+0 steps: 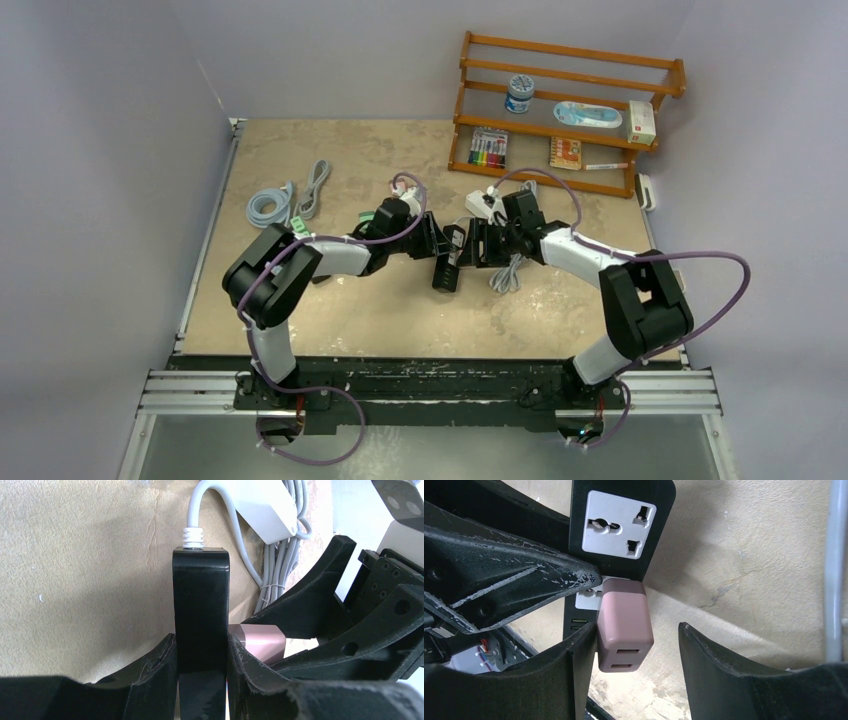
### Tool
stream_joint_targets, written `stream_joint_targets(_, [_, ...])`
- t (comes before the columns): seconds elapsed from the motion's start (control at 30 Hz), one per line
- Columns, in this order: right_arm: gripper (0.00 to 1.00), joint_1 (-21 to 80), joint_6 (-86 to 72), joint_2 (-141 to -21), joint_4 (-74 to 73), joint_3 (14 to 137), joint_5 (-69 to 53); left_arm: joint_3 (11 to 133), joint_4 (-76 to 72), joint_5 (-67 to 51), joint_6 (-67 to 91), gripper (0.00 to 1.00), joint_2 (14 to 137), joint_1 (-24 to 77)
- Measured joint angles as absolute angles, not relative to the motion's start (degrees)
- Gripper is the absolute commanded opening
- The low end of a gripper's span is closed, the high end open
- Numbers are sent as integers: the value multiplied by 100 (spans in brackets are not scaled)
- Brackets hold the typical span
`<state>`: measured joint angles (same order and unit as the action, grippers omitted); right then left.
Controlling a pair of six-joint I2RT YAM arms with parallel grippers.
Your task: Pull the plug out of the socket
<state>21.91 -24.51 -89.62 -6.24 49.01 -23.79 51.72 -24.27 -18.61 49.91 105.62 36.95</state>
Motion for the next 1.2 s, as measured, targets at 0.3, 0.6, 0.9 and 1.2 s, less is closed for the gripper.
stream_joint_targets(0.3, [49, 2191, -2469, -9181, -272, 4836, -2703, 5170, -2423, -1789, 4987, 0, 10562, 3695])
stream_joint_targets(0.6, [0, 2189, -2504, -9194, -158, 4836, -2971, 5170, -2436, -1745, 4993, 0, 10562, 3706])
stream_joint_targets(0.9, [0, 2185, -2421, -9102, -261, 4840, -2849, 5181, -2434, -1728, 4984, 0, 10562, 3715])
stream_joint_targets(1.2, [0, 1992, -1964, -7802, -266, 4821, -2954, 5352, -2373, -1649, 4875, 0, 10610, 3719])
